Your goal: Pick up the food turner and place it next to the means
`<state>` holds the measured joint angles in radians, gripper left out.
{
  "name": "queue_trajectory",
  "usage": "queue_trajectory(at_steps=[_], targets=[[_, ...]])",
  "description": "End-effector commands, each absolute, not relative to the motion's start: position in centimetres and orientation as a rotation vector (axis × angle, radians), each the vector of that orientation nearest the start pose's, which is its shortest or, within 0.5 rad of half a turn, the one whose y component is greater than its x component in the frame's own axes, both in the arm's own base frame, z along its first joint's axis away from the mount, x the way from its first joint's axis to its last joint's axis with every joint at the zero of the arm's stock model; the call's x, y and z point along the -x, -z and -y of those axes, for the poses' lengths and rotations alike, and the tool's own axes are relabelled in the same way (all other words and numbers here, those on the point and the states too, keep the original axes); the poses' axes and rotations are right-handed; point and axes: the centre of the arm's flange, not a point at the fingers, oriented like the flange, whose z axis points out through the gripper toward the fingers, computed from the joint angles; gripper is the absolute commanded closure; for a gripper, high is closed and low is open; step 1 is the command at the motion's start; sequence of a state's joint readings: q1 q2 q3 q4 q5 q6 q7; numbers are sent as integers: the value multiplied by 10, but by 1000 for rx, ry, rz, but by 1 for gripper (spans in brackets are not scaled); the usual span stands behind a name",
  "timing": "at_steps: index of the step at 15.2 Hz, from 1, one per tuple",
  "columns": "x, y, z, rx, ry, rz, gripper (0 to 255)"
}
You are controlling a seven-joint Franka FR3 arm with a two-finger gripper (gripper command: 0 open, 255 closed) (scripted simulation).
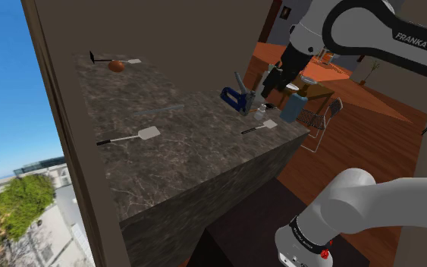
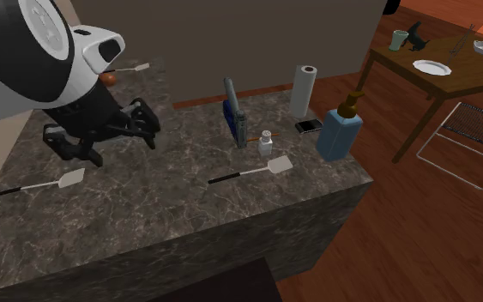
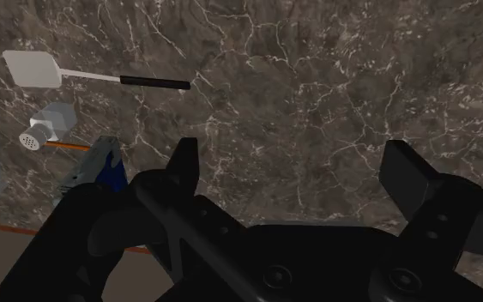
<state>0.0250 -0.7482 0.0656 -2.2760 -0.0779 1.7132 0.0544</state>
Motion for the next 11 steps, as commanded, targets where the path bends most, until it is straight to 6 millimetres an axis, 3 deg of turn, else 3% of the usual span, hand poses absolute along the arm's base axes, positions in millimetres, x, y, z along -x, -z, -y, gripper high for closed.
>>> queue_trajectory(at_steps=[1,6,11], targets=[[-331,-631,-30,3237,311,43,0],[-321,-593,28,3190,282,415,0],[-324,-555,88,3101,249,775,0]])
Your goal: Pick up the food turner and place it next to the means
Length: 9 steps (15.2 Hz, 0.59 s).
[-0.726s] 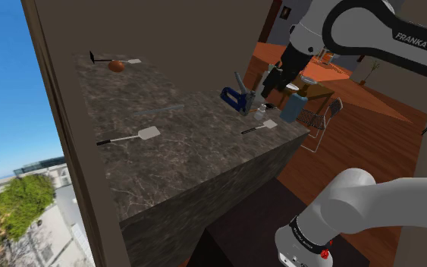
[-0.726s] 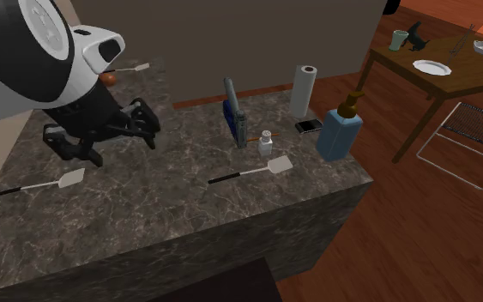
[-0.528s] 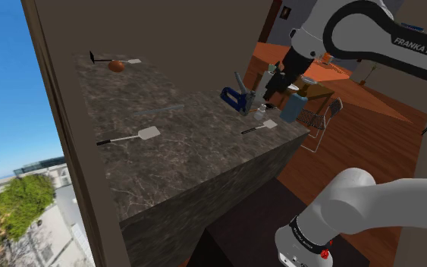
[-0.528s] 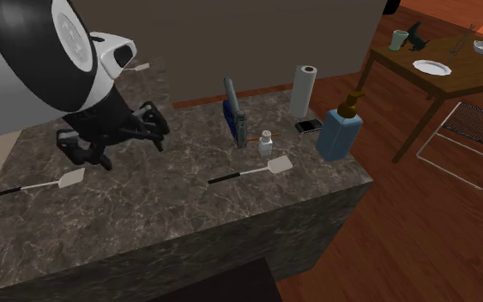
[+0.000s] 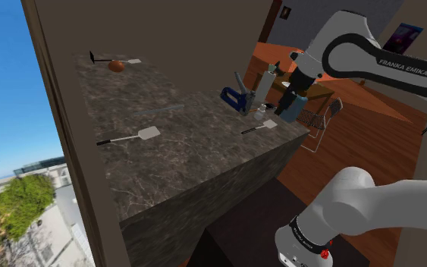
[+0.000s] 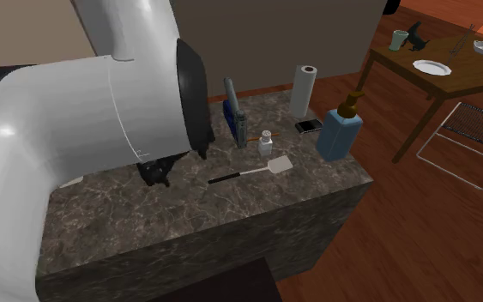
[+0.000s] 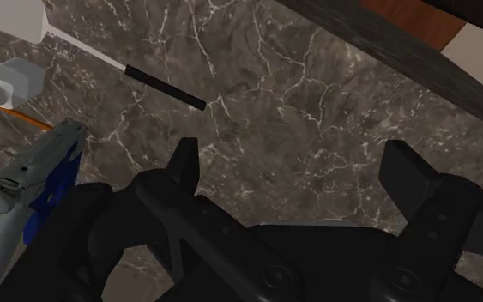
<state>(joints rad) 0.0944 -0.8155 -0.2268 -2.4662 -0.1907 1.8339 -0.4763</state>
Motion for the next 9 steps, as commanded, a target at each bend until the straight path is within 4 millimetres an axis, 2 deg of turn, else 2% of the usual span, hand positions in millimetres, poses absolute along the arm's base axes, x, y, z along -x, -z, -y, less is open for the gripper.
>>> queue_trajectory(at_steps=[1,9], targets=[[-326,-547,100,3078,242,845,0],[-359,-486,188,2840,183,1379,0]])
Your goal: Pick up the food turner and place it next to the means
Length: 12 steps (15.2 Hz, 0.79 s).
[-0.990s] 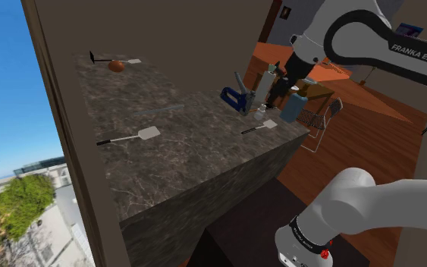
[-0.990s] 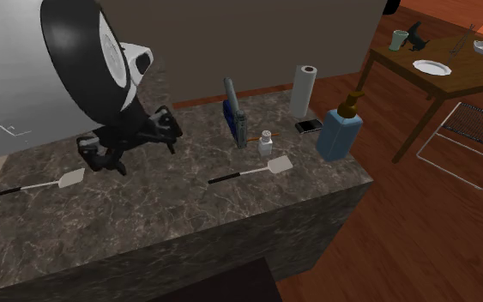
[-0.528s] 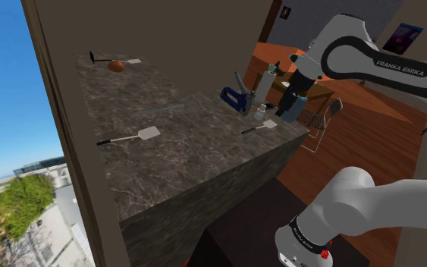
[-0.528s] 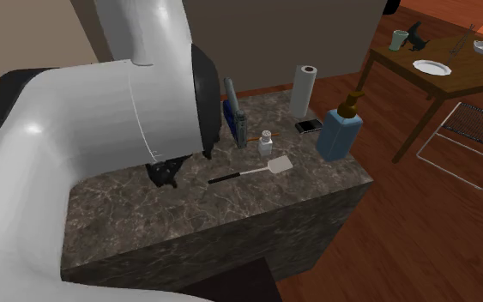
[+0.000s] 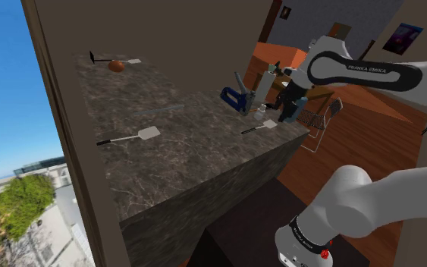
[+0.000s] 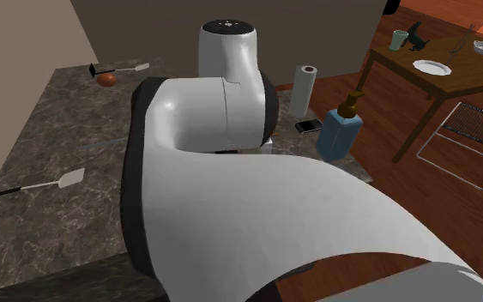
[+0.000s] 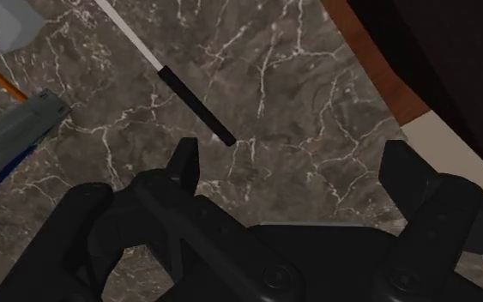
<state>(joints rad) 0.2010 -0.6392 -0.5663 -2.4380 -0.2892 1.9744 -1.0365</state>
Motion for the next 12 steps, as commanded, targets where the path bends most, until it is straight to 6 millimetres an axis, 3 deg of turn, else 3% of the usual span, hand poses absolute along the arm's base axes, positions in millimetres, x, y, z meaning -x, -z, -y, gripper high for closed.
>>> queue_trajectory(at_steps=[1,12], targets=[[-366,-478,198,2803,175,1442,0],[-458,-390,285,2315,85,2063,0]])
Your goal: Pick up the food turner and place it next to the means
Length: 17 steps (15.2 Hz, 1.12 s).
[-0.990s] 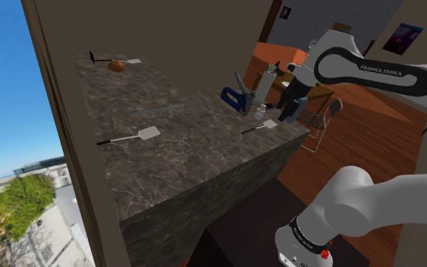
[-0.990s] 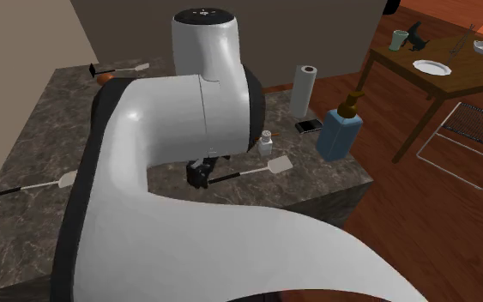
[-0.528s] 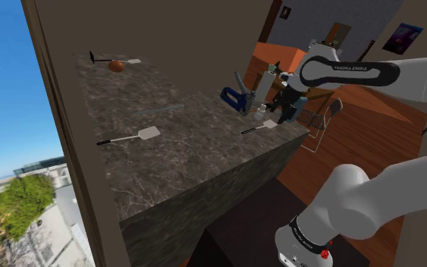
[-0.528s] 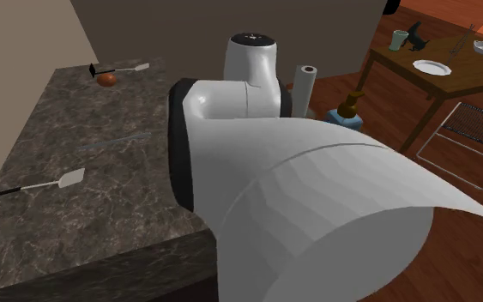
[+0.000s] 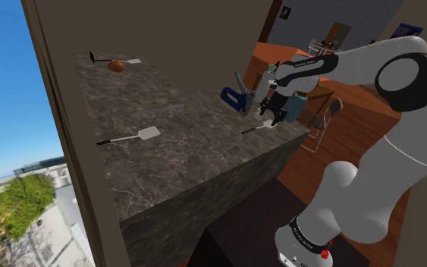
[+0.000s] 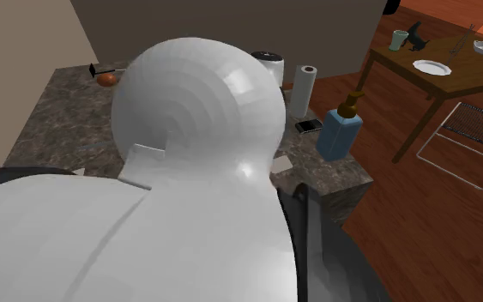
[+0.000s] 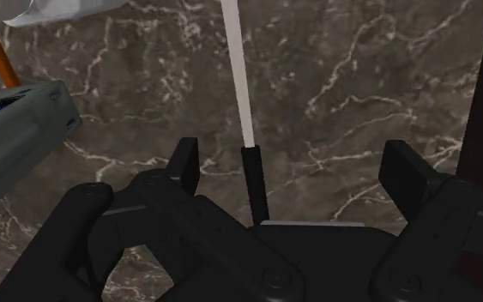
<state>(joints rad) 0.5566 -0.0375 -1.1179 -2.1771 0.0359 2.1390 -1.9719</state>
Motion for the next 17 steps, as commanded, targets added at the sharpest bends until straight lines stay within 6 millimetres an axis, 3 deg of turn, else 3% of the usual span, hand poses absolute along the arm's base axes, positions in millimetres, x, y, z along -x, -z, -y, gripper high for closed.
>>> queue_trajectory(at_steps=[1,9,17], targets=[[-468,-382,291,2264,77,2112,0],[-472,-338,290,2244,74,2131,0],[-472,-339,290,2244,74,2131,0]])
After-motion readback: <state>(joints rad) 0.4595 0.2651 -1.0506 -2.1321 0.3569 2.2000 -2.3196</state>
